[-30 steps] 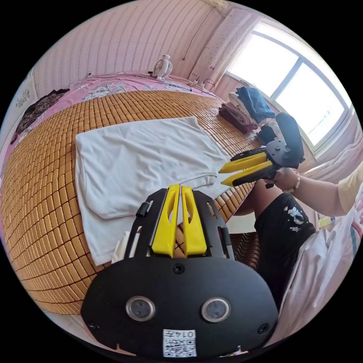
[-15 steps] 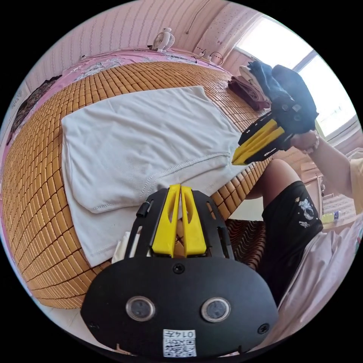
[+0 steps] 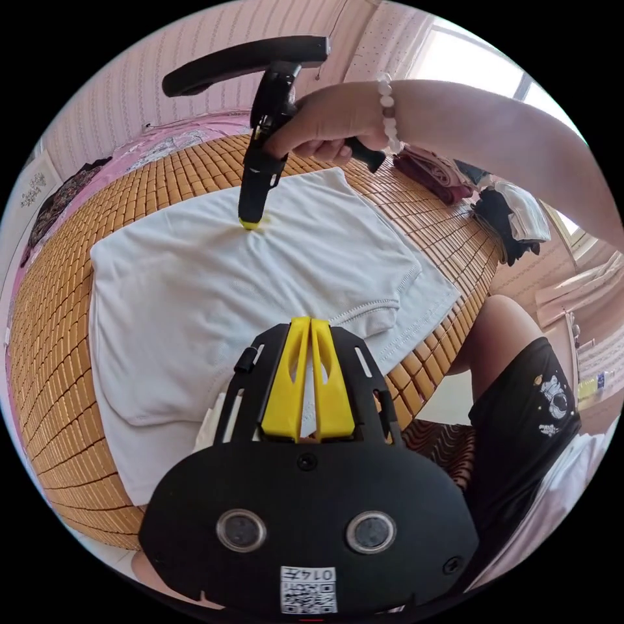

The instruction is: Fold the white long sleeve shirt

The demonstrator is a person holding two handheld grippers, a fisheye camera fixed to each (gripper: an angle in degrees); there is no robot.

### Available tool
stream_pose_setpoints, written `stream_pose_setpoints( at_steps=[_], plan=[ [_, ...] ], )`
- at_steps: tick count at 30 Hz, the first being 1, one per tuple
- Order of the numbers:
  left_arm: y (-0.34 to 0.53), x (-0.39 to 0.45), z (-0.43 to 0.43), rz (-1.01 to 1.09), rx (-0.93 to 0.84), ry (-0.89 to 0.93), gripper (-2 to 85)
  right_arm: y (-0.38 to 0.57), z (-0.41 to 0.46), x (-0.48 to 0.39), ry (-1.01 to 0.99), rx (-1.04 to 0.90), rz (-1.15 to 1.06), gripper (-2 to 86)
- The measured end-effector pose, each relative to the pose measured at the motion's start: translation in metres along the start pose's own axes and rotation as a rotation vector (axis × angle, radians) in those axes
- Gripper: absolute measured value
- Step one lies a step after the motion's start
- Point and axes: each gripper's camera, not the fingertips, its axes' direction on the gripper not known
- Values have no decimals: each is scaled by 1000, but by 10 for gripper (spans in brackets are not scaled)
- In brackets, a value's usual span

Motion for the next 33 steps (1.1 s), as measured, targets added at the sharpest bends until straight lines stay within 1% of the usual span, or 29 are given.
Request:
stream_pose_setpoints(
  at_steps=[3, 5, 7, 9, 12, 14, 18, 20, 22, 23, 24, 25, 26, 28, 29, 31, 33],
  plan=[
    [3, -2, -3, 3, -16, 36, -10, -23, -9, 7, -50, -146, -49, -8],
    [6, 2, -6, 37, -27, 32, -10, -34, -18, 18, -9, -119, -23, -8],
    [9, 4, -8, 54, -21, 32, -10, -47, -5, 37, 50, -148, 40, -8],
    [13, 2, -9, 45, -16, 47, -10, -50, -4, 48, -10, -160, 66, -8],
    [18, 0, -13, 43, -11, 70, -10, -51, -16, 58, -31, -236, 31, -9],
    [23, 1, -16, 40, -7, 80, -10, -47, -30, 68, 9, -159, 74, -8],
    [35, 2, -22, 47, 22, 92, -8, -20, -28, 90, -46, -83, 160, -9],
    [42, 6, -27, 56, 37, 92, -5, 9, -42, 96, -75, 23, 184, -9],
    [46, 9, -32, 65, 33, 94, 3, 77, -70, 106, -141, 234, 298, -7],
    [50, 12, -37, 72, 44, 98, 13, 99, -76, 107, -157, 289, 329, -6],
    [52, 16, -41, 85, 59, 108, 28, 146, -85, 105, -171, 378, 380, -4],
    [58, 23, -50, 106, 103, 135, 57, 194, -88, 100, -161, 417, 432, 0],
    [63, 32, -58, 119, 145, 166, 90, 217, -88, 97, -150, 424, 462, 2],
    [66, 47, -67, 138, 184, 212, 123, 308, -75, 82, -130, 390, 580, 39],
    [66, 61, -71, 162, 204, 233, 133, 330, -71, 79, -138, 373, 610, 54],
    [65, 84, -75, 219, 231, 242, 138, 408, -54, 66, -219, 315, 729, 88],
    [61, 109, -74, 282, 250, 242, 148, 450, -45, 57, -311, 296, 767, 92]
  ],
)
